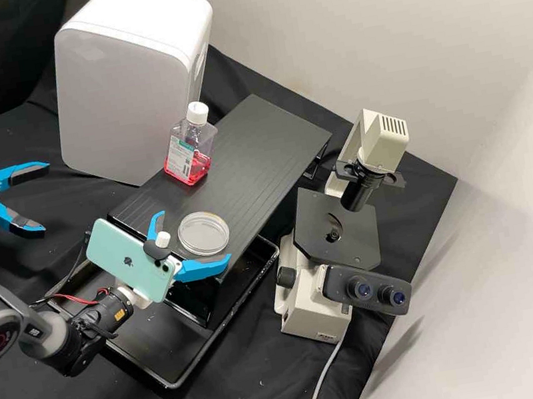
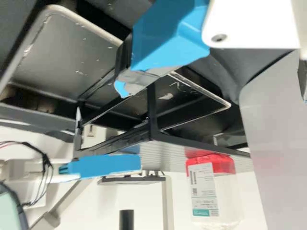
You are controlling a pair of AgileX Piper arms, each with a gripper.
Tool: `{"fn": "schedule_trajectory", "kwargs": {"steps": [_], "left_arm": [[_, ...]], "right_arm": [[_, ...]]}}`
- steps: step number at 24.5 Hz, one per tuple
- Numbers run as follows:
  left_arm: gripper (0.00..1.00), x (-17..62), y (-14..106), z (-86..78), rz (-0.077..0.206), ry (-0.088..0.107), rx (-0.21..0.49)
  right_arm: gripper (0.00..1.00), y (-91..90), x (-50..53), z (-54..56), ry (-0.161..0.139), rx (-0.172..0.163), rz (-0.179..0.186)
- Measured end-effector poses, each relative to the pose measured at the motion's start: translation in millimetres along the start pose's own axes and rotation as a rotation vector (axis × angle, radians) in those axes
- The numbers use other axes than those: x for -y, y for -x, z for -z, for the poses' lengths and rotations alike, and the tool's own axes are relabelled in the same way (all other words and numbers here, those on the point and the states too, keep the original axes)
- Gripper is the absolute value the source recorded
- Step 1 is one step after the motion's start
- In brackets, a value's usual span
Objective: Place the lid on the petri dish
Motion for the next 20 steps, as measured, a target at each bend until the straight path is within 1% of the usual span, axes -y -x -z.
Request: {"fn": "schedule_trajectory", "kwargs": {"steps": [1, 2, 3, 4, 5, 6, 7, 9, 10, 12, 14, 15, 18, 20], "left_arm": [[1.0, -1.4, 0.1, 0.7, -0.009, -0.015, -0.014], [1.0, -2.9, 0.8, 0.3, -0.02, -0.025, -0.028], [1.0, -4.1, 2.7, -0.8, -0.031, -0.04, -0.048], [1.0, -5.9, 4.1, -1.4, -0.045, -0.061, -0.072], [1.0, -8.0, 5.5, -2.5, -0.061, -0.082, -0.101], [1.0, -10.1, 7.2, -2.0, -0.077, -0.088, -0.134], [1.0, -13.1, 8.7, -2.4, -0.094, -0.092, -0.15], [1.0, -17.8, 11.4, -3.1, -0.118, -0.091, -0.159], [1.0, -19.4, 12.0, -3.4, -0.126, -0.092, -0.159], [1.0, -20.4, 12.4, -3.6, -0.13, -0.093, -0.159], [1.0, -20.8, 12.6, -3.4, -0.133, -0.092, -0.162], [1.0, -20.8, 12.6, -3.4, -0.133, -0.091, -0.163], [1.0, -21.0, 12.7, -2.8, -0.134, -0.088, -0.169], [1.0, -21.0, 12.8, -2.7, -0.135, -0.088, -0.17]], "right_arm": [[1.0, 0.3, -0.8, 0.6, 0.0, -0.002, -0.004], [1.0, 0.8, -1.8, 1.0, -0.005, 0.005, -0.009], [1.0, 1.7, -3.6, 2.7, -0.011, 0.005, -0.022], [1.0, 2.8, -5.4, 3.5, -0.017, 0.01, -0.037], [1.0, 3.7, -7.2, 5.0, -0.022, 0.02, -0.063], [1.0, 5.8, -8.7, 6.0, -0.021, 0.035, -0.089], [1.0, 7.6, -9.2, 6.4, -0.024, 0.044, -0.102], [1.0, 11.7, -9.7, 6.3, -0.028, 0.053, -0.123], [1.0, 14.3, -11.4, 7.4, -0.03, 0.047, -0.132], [1.0, 17.7, -13.5, 8.6, -0.034, 0.04, -0.143], [1.0, 21.2, -16.4, 8.6, -0.055, 0.031, -0.154], [1.0, 22.7, -18.8, 9.2, -0.068, 0.023, -0.165], [1.0, 27.2, -25.8, 9.7, -0.117, 0.006, -0.201], [1.0, 28.0, -27.8, 9.8, -0.133, 0.002, -0.212]]}}
